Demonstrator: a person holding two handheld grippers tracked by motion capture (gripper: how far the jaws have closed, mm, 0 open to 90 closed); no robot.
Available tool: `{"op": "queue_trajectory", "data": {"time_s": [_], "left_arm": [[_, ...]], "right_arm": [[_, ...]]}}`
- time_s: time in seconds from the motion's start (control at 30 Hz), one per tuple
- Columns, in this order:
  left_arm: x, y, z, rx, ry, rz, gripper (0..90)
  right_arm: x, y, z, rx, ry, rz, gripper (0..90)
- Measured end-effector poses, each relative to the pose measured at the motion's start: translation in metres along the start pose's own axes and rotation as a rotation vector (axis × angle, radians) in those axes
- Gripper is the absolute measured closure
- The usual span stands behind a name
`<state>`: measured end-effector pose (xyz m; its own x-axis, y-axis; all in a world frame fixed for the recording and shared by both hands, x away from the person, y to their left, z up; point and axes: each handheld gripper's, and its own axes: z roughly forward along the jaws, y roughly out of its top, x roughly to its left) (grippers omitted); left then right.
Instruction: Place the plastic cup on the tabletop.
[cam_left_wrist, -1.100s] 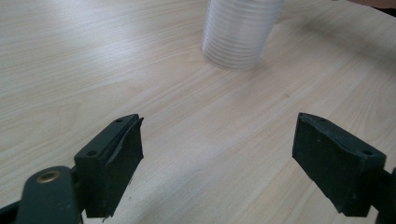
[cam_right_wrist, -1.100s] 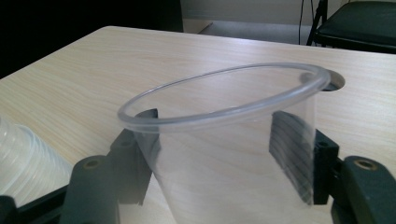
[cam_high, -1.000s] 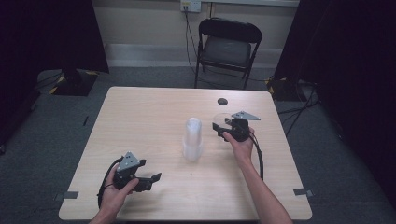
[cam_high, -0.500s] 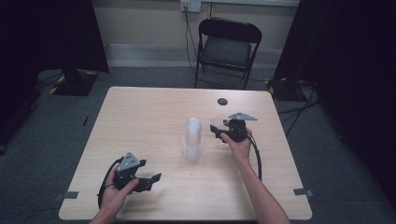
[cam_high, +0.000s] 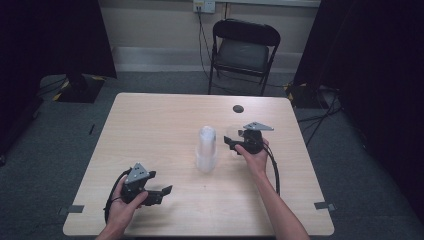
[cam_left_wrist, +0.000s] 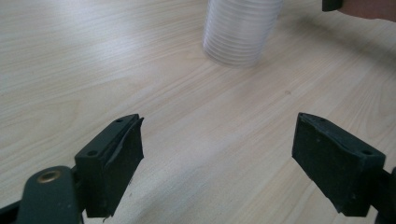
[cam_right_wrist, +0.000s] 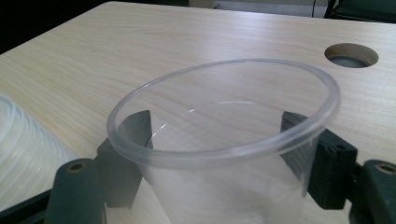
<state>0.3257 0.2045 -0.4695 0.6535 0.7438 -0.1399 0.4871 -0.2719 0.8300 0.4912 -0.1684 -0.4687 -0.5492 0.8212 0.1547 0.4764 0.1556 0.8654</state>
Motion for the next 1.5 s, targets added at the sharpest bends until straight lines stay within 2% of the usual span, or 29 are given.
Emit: {"op": "queue_trajectory", "data": {"time_s": [0.37,0.57,0.97,1.3,1.5], "left_arm": [[0.000,0.000,0.000,0.002,0.001,0.003,16.2],[0.000,0.000,0.001,0.006,0.000,0.003,16.2],[0.003,-0.001,0.002,0.008,0.012,-0.003,16.2],[0.011,-0.001,0.001,0.009,0.035,-0.024,16.3],[0.013,-0.001,0.001,0.008,0.049,-0.038,16.4]], "right_arm": [[-0.001,-0.004,-0.007,0.005,0.001,-0.007,22.8],[-0.003,-0.008,-0.008,0.017,-0.003,-0.001,18.4],[-0.002,-0.015,-0.012,0.050,-0.018,-0.028,14.9],[0.000,-0.022,-0.019,0.074,-0.021,-0.059,16.2],[-0.003,-0.025,-0.028,0.084,-0.019,-0.049,14.4]]}}
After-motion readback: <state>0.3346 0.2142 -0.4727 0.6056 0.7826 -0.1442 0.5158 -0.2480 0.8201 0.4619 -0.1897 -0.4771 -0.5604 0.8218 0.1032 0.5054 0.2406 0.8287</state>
